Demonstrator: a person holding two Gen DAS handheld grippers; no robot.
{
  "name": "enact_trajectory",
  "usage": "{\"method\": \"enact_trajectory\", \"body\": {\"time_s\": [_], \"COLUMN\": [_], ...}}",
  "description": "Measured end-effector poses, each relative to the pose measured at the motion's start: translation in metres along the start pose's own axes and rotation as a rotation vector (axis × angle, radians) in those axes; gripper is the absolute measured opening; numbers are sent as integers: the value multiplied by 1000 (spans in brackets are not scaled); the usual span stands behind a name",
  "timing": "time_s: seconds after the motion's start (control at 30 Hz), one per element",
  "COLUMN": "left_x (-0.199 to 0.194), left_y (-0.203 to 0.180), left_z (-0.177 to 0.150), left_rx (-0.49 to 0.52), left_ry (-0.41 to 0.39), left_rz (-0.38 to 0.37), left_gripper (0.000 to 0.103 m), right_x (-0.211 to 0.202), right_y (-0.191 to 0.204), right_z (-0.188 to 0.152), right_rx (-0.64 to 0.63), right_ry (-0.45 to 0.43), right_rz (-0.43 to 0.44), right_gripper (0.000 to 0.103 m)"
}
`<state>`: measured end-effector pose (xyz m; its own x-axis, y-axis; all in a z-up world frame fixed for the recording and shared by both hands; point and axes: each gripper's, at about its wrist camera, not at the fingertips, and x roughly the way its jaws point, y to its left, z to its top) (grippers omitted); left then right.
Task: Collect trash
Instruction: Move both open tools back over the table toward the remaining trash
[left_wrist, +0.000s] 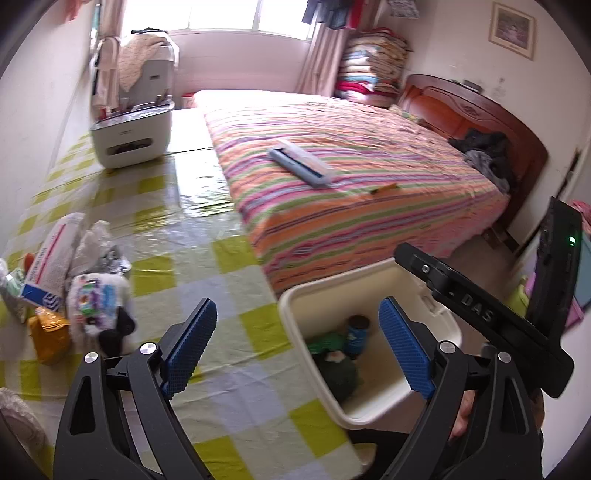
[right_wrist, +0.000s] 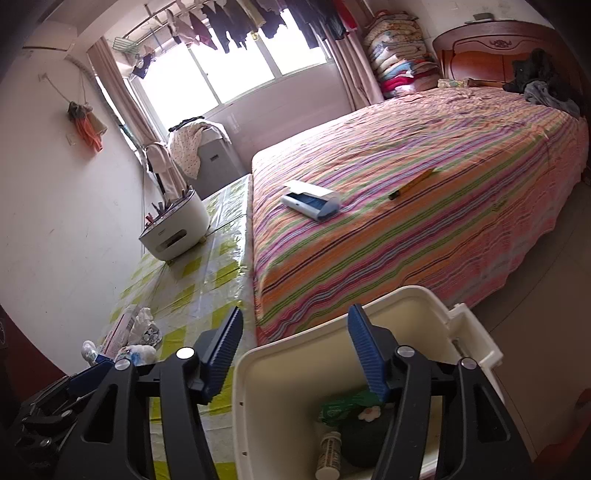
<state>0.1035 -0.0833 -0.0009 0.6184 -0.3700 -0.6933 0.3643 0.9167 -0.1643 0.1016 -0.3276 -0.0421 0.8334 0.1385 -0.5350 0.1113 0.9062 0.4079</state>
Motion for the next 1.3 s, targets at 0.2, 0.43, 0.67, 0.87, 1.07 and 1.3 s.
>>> {"method": "enact_trajectory", "body": {"time_s": [0.2,0.43,0.67,0.87,1.07,1.3], "left_x": [-4,-16,-36,-48,-62,-70], "left_y": [31,74,128,174,231,302], "left_z": [3,8,9,5,-2,-10], "left_rx": [-67,-149,-264,-347,-429,-518], "left_ry": [6,0,-16,-5,11,24], "left_rz": [39,99,164,230,290,411], "left_gripper": [88,88,88,88,88,88], "right_x": [14,29,44,54,69,87], "right_y": [27,60,98,127,154,188], "right_z": [-6,-13,-24,-33,-42,-57], "right_rx": [-46,-85,-136,-164,-178,-222], "right_ry": [37,73,109,136,163,208], "right_rz": [29,69,117,151,179,210], "right_gripper": [61,61,62,62,62,65]}}
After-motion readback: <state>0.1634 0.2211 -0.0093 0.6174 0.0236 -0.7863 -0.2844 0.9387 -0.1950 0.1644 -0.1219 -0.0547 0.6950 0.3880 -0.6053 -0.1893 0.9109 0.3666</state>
